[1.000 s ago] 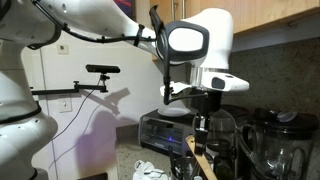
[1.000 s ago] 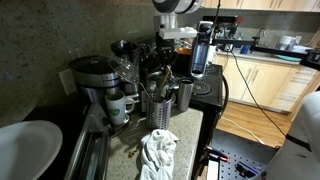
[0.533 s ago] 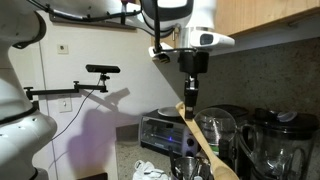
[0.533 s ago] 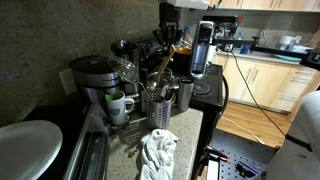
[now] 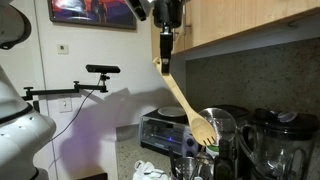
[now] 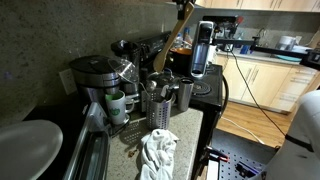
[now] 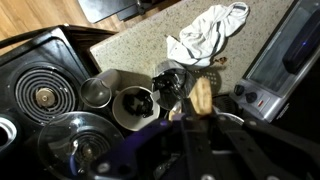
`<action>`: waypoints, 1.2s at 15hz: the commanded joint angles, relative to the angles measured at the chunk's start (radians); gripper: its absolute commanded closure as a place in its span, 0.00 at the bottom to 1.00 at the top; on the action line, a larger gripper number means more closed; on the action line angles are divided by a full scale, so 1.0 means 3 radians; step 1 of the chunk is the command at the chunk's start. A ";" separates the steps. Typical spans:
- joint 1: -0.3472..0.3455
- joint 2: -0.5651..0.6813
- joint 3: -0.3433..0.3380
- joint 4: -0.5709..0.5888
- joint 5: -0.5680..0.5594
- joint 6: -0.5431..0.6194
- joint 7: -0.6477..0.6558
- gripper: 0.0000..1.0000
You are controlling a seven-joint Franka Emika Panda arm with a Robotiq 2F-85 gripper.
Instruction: Use the wooden fork to stir the pot and put it back
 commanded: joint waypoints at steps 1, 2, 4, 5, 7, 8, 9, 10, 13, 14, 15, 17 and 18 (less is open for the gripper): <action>0.0006 0.0060 -0.0027 0.0226 0.0136 -0.0311 -0.0110 0.94; 0.0000 0.0066 -0.0041 0.0221 0.0169 -0.0345 -0.0128 0.94; -0.0020 0.0080 -0.0068 0.0160 0.0202 -0.0361 -0.0126 0.94; -0.0030 0.0087 -0.0081 0.0115 0.0211 -0.0348 -0.0119 0.94; -0.0043 0.0121 -0.0117 0.0019 0.0240 -0.0309 -0.0123 0.94; -0.0048 0.0138 -0.0136 -0.0036 0.0253 -0.0285 -0.0129 0.94; -0.0053 0.0156 -0.0148 -0.0089 0.0265 -0.0263 -0.0127 0.94; -0.0059 0.0175 -0.0159 -0.0152 0.0281 -0.0236 -0.0127 0.94; -0.0073 0.0227 -0.0183 -0.0313 0.0318 -0.0164 -0.0136 0.94; -0.0082 0.0238 -0.0186 -0.0372 0.0325 -0.0115 -0.0137 0.94; -0.0090 0.0234 -0.0187 -0.0442 0.0338 -0.0033 -0.0131 0.94; -0.0103 0.0230 -0.0192 -0.0587 0.0362 0.0160 -0.0123 0.94; -0.0109 0.0235 -0.0200 -0.0658 0.0391 0.0247 -0.0135 0.94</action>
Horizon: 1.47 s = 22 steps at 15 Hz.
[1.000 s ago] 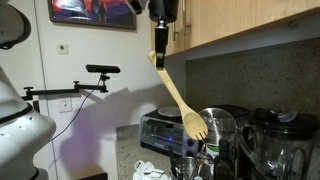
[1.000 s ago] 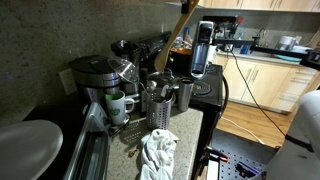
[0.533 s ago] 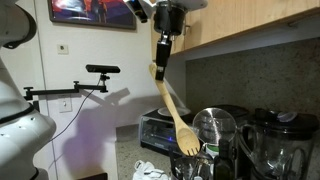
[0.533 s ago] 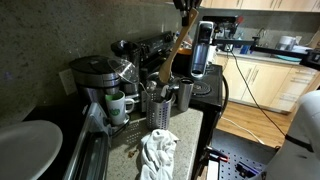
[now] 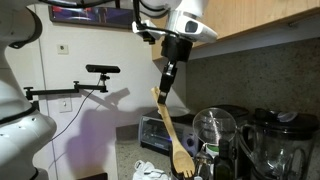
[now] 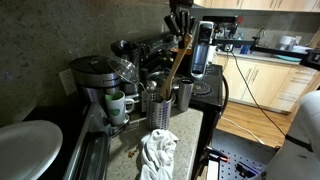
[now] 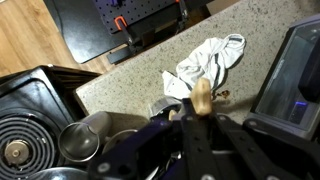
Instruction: Use the wooden fork to stir the pot and put it back
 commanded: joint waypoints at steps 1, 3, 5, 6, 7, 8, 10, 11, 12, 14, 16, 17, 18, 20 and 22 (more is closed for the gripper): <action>-0.0056 -0.0047 -0.0015 -0.0285 0.0133 0.0329 -0.0081 0.94; -0.0072 -0.0030 -0.0022 -0.0395 0.0179 0.0445 -0.0097 0.94; -0.0085 -0.0009 -0.0033 -0.0512 0.0217 0.0516 -0.0111 0.94; -0.0093 -0.0001 -0.0039 -0.0579 0.0239 0.0555 -0.0113 0.94; -0.0104 0.0002 -0.0043 -0.0652 0.0246 0.0608 -0.0125 0.94; -0.0114 0.0000 -0.0043 -0.0729 0.0239 0.0680 -0.0143 0.94; -0.0130 0.0007 -0.0055 -0.0834 0.0218 0.0778 -0.0140 0.94; -0.0139 0.0022 -0.0065 -0.0872 0.0211 0.0825 -0.0127 0.94; -0.0146 0.0027 -0.0073 -0.0901 0.0206 0.0850 -0.0125 0.94; -0.0165 0.0054 -0.0080 -0.0975 0.0196 0.0957 -0.0101 0.94; -0.0176 0.0101 -0.0094 -0.1046 0.0210 0.1087 -0.0094 0.95; -0.0180 0.0123 -0.0096 -0.1062 0.0219 0.1124 -0.0076 0.95; -0.0182 0.0130 -0.0095 -0.1073 0.0236 0.1146 -0.0061 0.85; -0.0189 0.0148 -0.0092 -0.1079 0.0234 0.1188 -0.0055 0.61; -0.0194 0.0169 -0.0081 -0.1067 0.0222 0.1223 -0.0023 0.51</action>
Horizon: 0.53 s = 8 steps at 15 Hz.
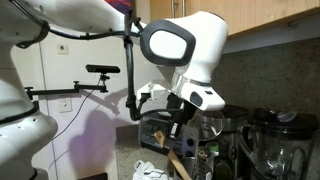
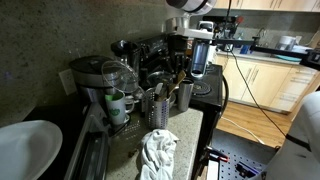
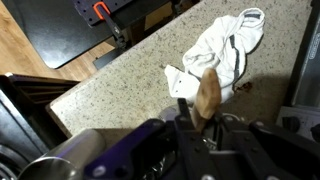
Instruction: Use the wooden fork to stir the pot and put it back
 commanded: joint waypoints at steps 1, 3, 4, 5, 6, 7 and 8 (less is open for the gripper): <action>-0.0028 0.0001 0.0014 -0.0030 0.0029 0.0120 0.0034 0.45; -0.0017 -0.0010 0.0030 0.0021 0.0013 0.0118 0.0053 0.30; -0.0010 -0.0017 0.0043 0.0055 -0.0003 0.0104 0.0062 0.23; 0.0005 -0.0033 0.0061 0.0114 -0.0017 0.0065 0.0060 0.14; 0.0022 -0.0062 0.0085 0.0174 -0.0027 0.0024 0.0063 0.08; 0.0036 -0.0084 0.0106 0.0234 -0.0038 -0.0004 0.0063 0.01; 0.0056 -0.0128 0.0138 0.0314 -0.0057 -0.0057 0.0069 0.00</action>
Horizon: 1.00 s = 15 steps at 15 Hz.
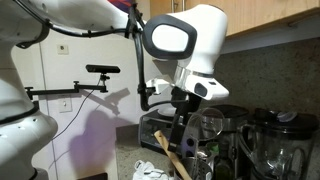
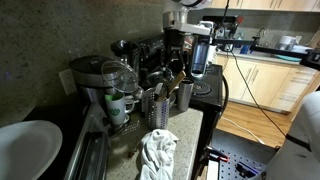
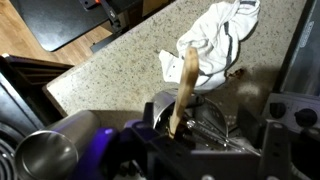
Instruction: Use the wooden fork to stir the pot and put it back
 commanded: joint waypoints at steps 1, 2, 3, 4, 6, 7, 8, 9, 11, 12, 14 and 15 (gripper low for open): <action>0.0060 -0.0161 0.0113 0.0247 -0.0067 -0.0176 0.0054 0.00; 0.0085 -0.0213 0.0154 0.0334 -0.0090 -0.0247 0.0051 0.00; 0.0111 -0.0264 0.0193 0.0408 -0.0111 -0.0313 0.0045 0.00; 0.0136 -0.0317 0.0231 0.0487 -0.0119 -0.0382 0.0032 0.00; 0.0187 -0.0410 0.0302 0.0635 -0.0132 -0.0493 0.0018 0.00; 0.0206 -0.0454 0.0326 0.0683 -0.0127 -0.0521 -0.0006 0.00; 0.0229 -0.0501 0.0354 0.0734 -0.0125 -0.0549 -0.0010 0.00; 0.0245 -0.0539 0.0373 0.0768 -0.0124 -0.0568 -0.0021 0.00; 0.0278 -0.0609 0.0414 0.0820 -0.0125 -0.0596 -0.0019 0.00; 0.0288 -0.0630 0.0429 0.0839 -0.0133 -0.0597 -0.0020 0.00; 0.0306 -0.0650 0.0456 0.0863 -0.0150 -0.0632 -0.0030 0.00; 0.0318 -0.0655 0.0462 0.0864 -0.0149 -0.0644 -0.0050 0.00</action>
